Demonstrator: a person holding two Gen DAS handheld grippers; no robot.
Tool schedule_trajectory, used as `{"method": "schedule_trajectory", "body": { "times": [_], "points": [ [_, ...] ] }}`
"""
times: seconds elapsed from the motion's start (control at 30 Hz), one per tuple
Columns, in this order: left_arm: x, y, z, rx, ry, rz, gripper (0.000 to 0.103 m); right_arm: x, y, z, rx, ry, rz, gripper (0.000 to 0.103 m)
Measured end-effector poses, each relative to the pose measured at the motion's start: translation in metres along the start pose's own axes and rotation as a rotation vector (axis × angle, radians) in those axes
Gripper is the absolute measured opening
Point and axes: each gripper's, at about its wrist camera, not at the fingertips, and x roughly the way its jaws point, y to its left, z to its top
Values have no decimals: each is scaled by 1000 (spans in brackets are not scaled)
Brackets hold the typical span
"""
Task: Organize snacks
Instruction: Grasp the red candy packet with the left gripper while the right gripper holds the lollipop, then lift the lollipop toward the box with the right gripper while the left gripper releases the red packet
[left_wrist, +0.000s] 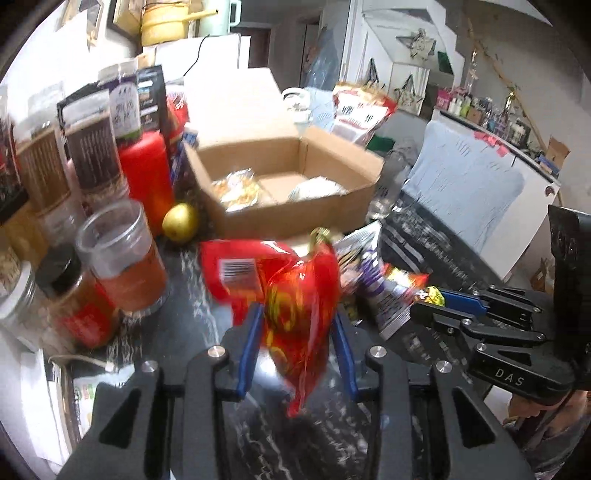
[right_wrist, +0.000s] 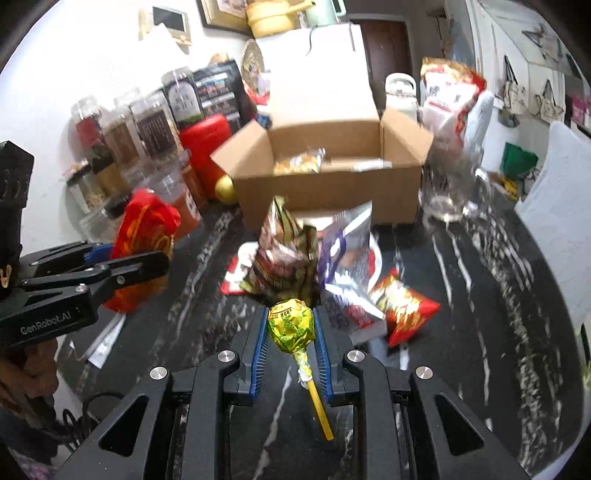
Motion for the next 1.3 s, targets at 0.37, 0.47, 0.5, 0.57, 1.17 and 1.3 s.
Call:
{"method": "schedule_trajectory", "body": {
  "times": [0.37, 0.47, 0.5, 0.57, 1.17, 1.3],
  "points": [
    [-13, -17, 61, 48, -161, -31, 27, -27, 4, 54, -91, -137, 6, 23],
    [-11, -22, 81, 81, -211, -23, 27, -30, 1, 70, -108, -174, 13, 23],
    [-8, -23, 86, 87, -215, -9, 27, -27, -1, 77, -118, -185, 19, 23],
    [-1, -22, 96, 90, -217, -13, 27, -19, -4, 87, -117, -178, 3, 23],
    [27, -9, 67, 22, -84, 78, 27, 4, -16, 82, -87, -118, 14, 23],
    [32, -7, 56, 4, -40, 92, 27, 5, -15, 70, -73, -93, 21, 23]
  ]
}}
